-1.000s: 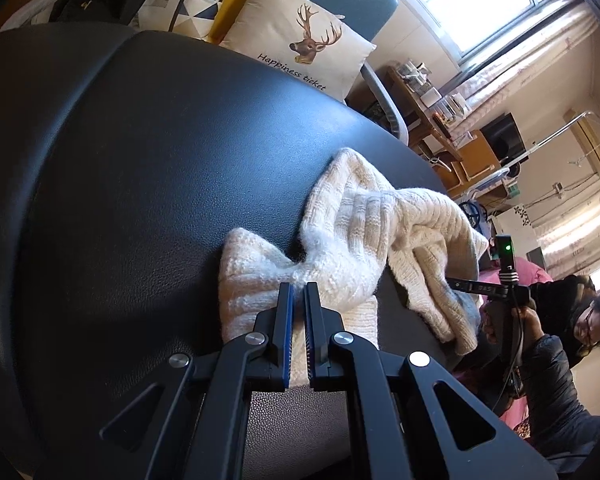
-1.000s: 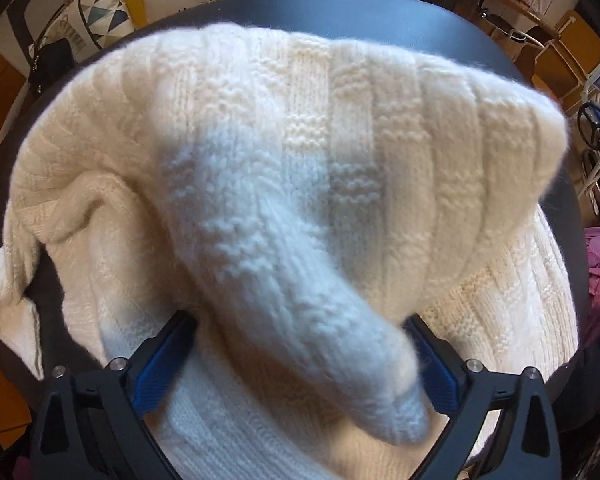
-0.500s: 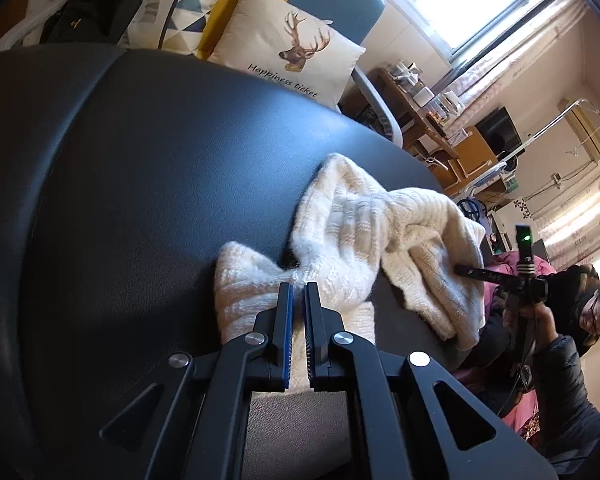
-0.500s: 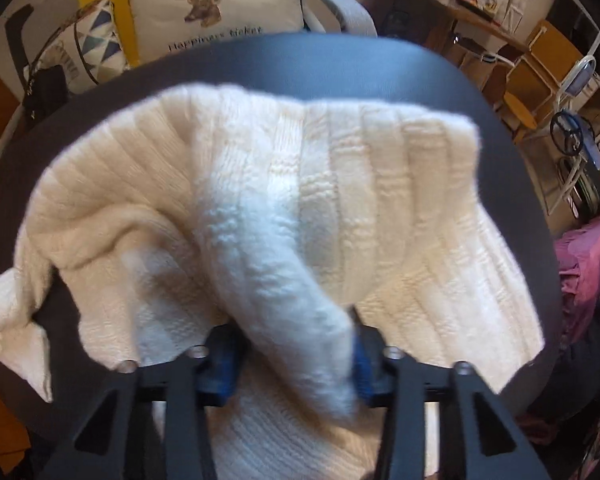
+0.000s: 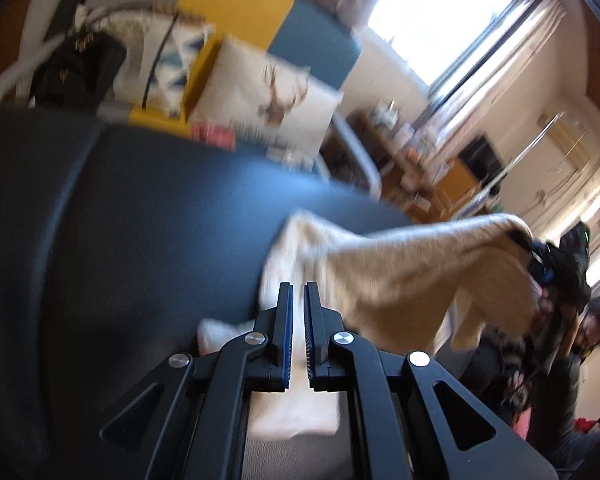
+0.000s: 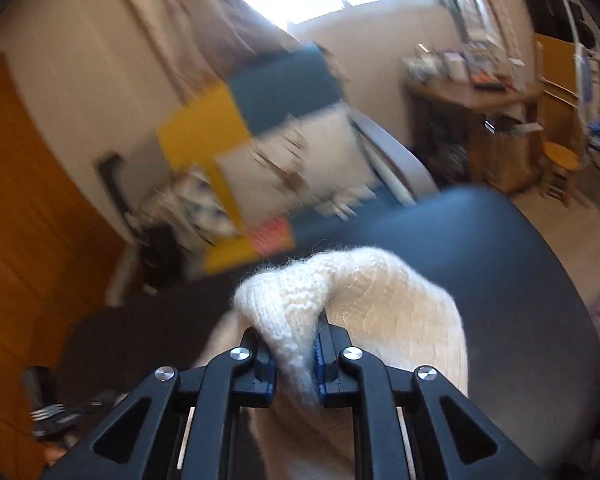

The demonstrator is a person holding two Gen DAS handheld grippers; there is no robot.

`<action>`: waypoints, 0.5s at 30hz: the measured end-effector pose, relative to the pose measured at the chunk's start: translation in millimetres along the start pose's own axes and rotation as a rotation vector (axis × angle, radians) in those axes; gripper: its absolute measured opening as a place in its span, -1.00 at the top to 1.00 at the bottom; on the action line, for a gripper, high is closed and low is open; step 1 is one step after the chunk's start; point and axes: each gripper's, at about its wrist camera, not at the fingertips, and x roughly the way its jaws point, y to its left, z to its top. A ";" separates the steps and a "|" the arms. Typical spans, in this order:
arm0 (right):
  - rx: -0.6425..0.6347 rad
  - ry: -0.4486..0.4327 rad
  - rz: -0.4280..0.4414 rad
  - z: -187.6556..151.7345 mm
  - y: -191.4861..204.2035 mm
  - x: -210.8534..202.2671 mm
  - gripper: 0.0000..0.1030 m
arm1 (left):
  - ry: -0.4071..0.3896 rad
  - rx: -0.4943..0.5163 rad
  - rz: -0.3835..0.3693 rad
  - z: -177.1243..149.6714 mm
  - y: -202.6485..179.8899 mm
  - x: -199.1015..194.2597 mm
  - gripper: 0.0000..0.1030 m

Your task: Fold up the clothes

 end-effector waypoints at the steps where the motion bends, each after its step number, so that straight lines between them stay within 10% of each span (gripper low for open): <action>1: -0.031 -0.023 0.045 1.0 15.6 -6.6 0.76 | -0.036 -0.007 -0.001 6.2 3.6 -11.6 0.92; 8: -0.177 0.192 0.138 -84.7 70.5 -4.4 0.76 | -0.064 -0.026 0.121 18.4 41.3 -35.3 0.92; 15: -0.086 0.450 0.075 -172.5 33.0 51.5 0.76 | 0.180 0.000 0.093 25.9 42.5 47.7 0.59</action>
